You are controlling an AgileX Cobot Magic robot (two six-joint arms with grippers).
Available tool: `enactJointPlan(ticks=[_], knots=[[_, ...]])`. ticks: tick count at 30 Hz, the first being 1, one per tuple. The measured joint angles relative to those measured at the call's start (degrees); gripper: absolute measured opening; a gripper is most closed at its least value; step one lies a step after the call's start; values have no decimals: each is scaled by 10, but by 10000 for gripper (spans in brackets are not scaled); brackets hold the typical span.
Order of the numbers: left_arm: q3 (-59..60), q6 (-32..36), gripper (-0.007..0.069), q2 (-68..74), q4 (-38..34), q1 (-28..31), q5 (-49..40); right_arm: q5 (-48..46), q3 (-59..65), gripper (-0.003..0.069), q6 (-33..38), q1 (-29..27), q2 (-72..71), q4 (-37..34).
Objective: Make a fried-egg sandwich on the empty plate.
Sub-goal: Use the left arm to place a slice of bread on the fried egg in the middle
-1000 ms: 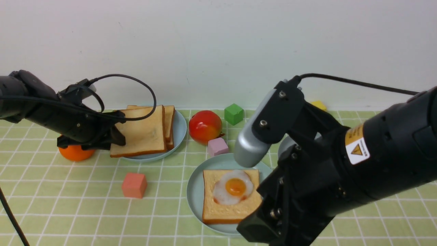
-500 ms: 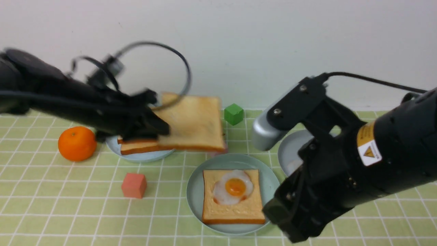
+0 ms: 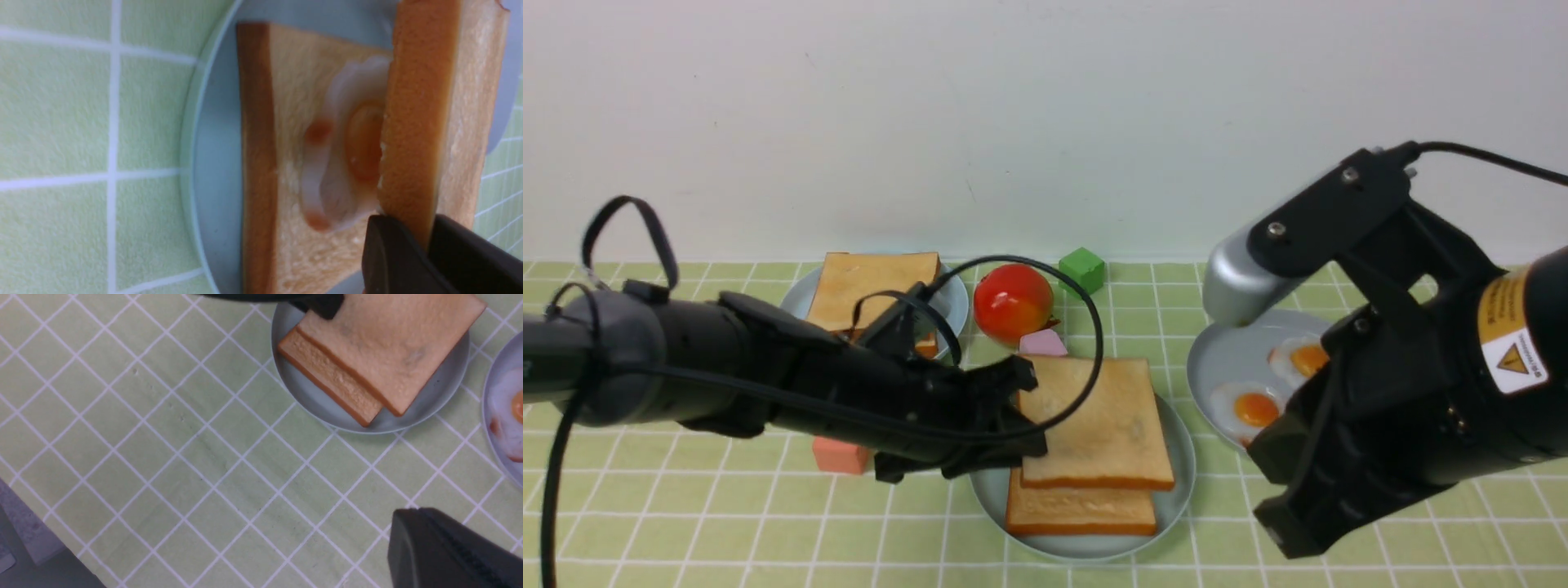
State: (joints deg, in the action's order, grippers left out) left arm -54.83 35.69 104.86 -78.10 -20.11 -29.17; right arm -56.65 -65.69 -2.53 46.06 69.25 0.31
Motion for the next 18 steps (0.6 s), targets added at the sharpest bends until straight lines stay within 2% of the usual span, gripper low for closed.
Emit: enactJointPlan(ticks=[3,6,12,13,16,18], knots=[[0,-9,113,4,16,2,1,0,0,-9,-4,0,-5,10],[0,-33,189,1,38,8,-6,0,0,-10,-20,0,-14,27],[0,-75,438,-41,140,12,-50,-39,0,-6,-124,0,-57,135],[0,-75,450,-45,146,12,-53,-39,0,-6,-124,0,-57,135],[0,-86,508,-97,174,12,-68,-83,1,-3,-197,0,-94,165],[0,-89,512,-127,176,12,-78,-88,8,-3,-213,0,-118,165]])
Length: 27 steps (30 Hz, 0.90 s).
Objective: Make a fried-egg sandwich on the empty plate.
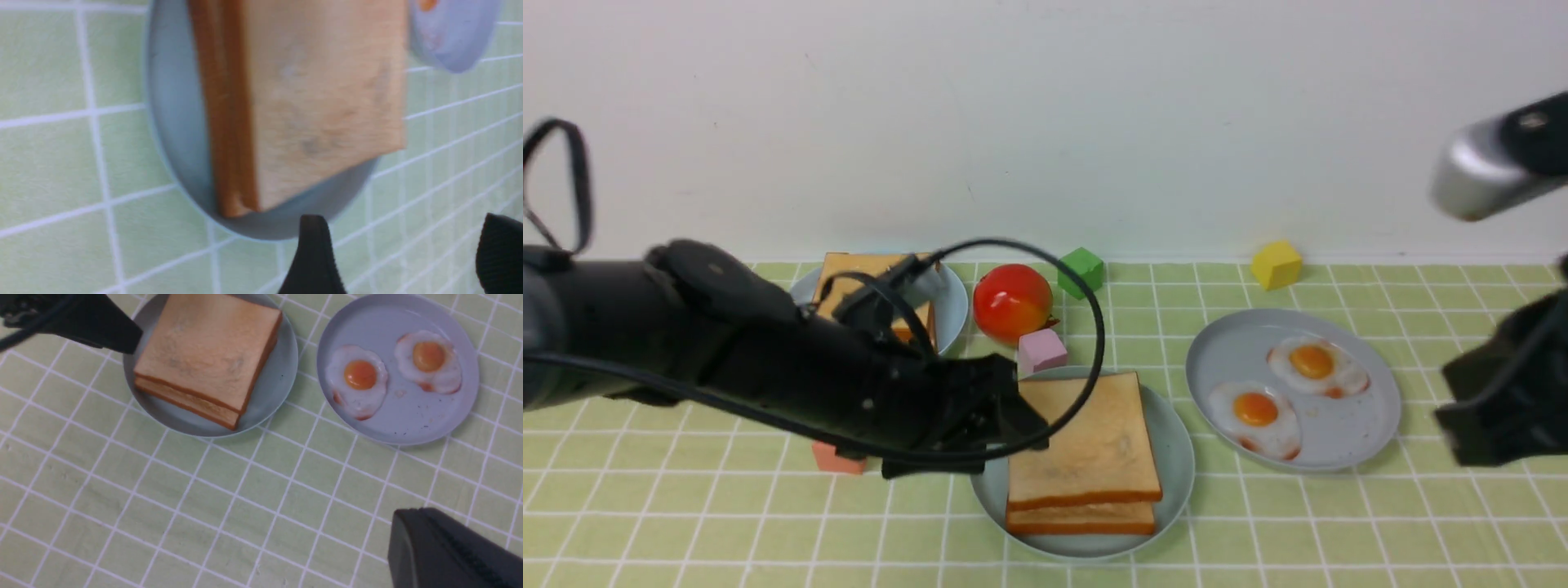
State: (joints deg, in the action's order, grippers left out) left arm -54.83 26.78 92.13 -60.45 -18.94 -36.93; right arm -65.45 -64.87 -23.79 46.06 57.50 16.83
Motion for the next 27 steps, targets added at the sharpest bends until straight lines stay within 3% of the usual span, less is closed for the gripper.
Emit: enactJointPlan(ticks=[4,6,16,21,24,27], knots=[[1,-9,483,-76,26,0,-33,26,41,-3,-9,2,-70,-19],[1,-35,426,-148,62,0,-67,77,93,-3,-11,2,-138,-25],[78,-300,0,-500,281,0,-169,272,320,-1,-14,2,-397,16],[144,-455,-13,-692,347,0,-214,340,387,3,-14,2,-444,19],[188,-493,-13,-791,373,0,-203,359,411,5,-14,2,-445,20],[203,-489,-13,-825,379,0,-180,366,424,6,-14,2,-445,20]])
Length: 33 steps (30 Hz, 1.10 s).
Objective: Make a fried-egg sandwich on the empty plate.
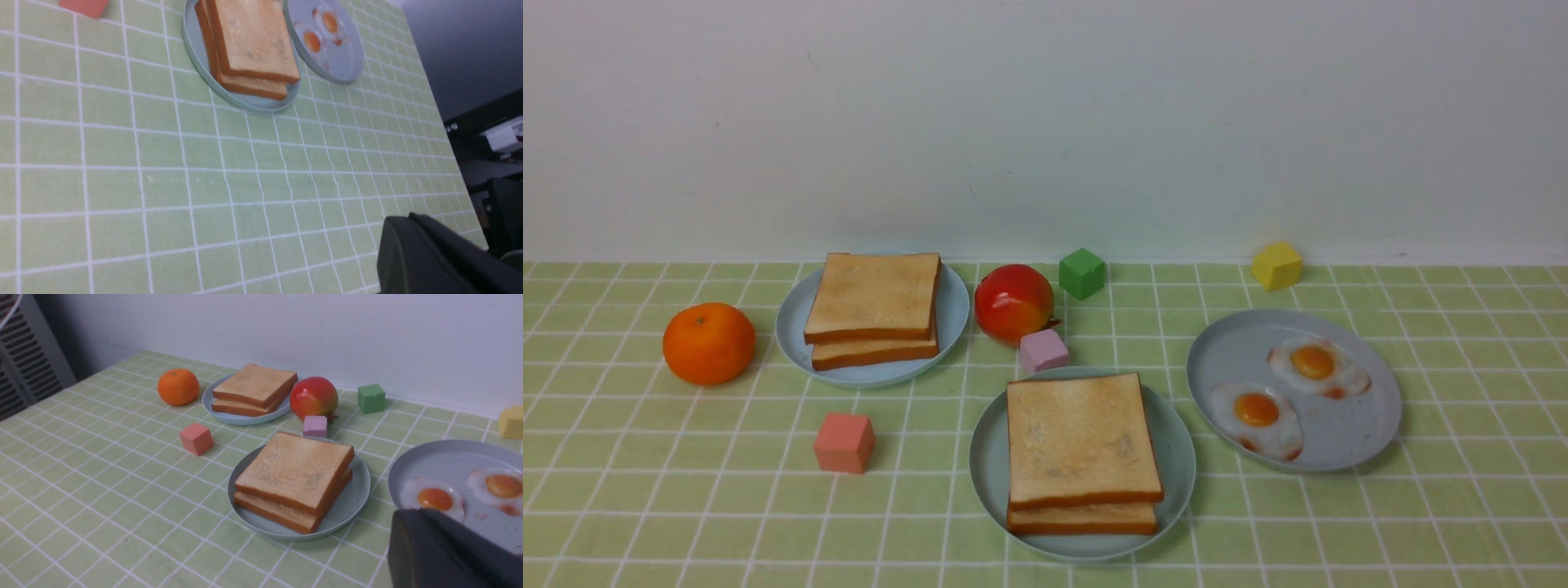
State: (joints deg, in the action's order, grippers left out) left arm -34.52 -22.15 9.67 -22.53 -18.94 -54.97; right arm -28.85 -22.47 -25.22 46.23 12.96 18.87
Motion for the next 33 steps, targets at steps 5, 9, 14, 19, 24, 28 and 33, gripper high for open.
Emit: enactJointPlan(ticks=[5,9,14,19,24,28,33], knots=[[3,55,-13,-17,10,0,63,1,30,8,0,0,0,0],[3,65,-13,-17,11,0,68,1,41,11,0,0,0,1],[3,66,-13,-17,11,0,68,-4,56,14,0,0,0,0],[45,97,-13,-17,66,0,144,-10,62,18,0,0,0,0],[210,59,-13,-71,192,40,309,-10,63,20,0,0,0,5],[341,-46,-13,-102,274,76,356,-9,63,25,0,0,0,7],[362,-129,-13,-103,306,83,317,-9,63,29,0,0,0,7]])
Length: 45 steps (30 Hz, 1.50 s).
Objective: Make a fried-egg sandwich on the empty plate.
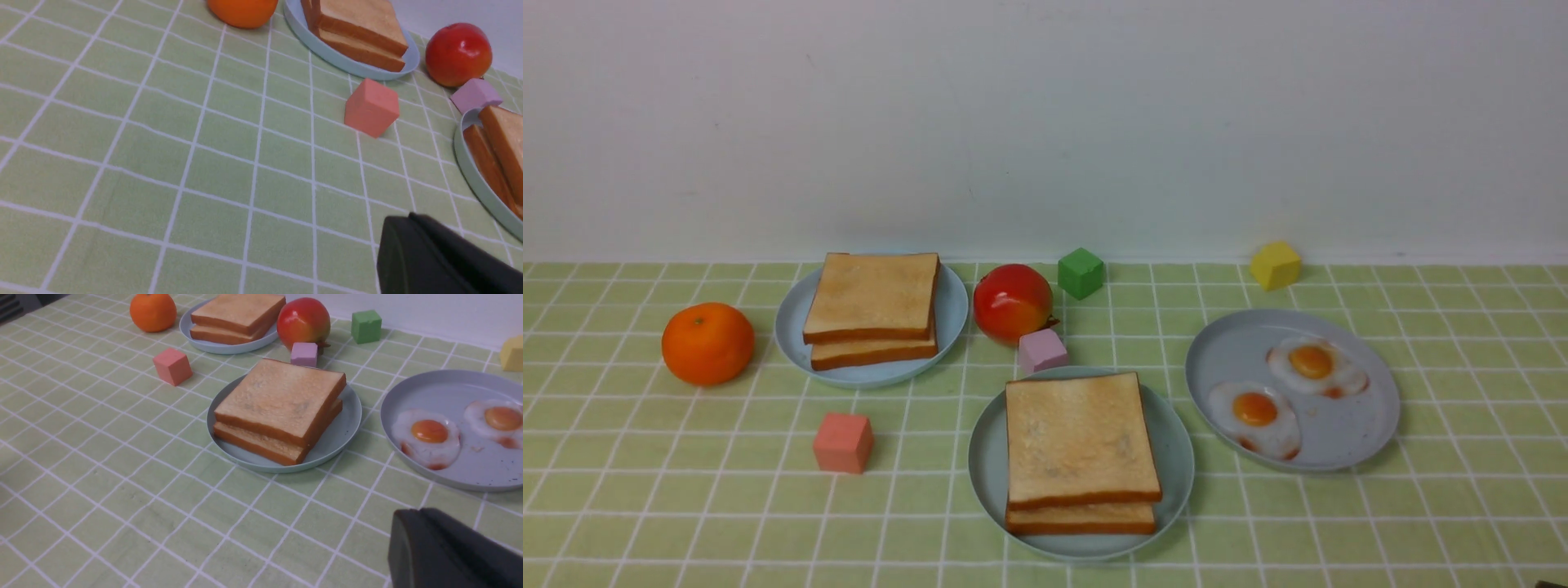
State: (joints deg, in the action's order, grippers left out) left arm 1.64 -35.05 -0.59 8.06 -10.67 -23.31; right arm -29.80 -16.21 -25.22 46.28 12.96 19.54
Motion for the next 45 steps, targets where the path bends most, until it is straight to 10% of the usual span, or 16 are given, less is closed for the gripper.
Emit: enactJointPlan(ticks=[7,18,45], knots=[[0,-12,-11,0,-19,-14,9,0,0,35,0,0,-3,2],[0,230,0,0,-25,10,9,0,0,48,0,0,-3,2],[0,240,18,0,-22,102,10,0,1,85,0,0,-3,0]])
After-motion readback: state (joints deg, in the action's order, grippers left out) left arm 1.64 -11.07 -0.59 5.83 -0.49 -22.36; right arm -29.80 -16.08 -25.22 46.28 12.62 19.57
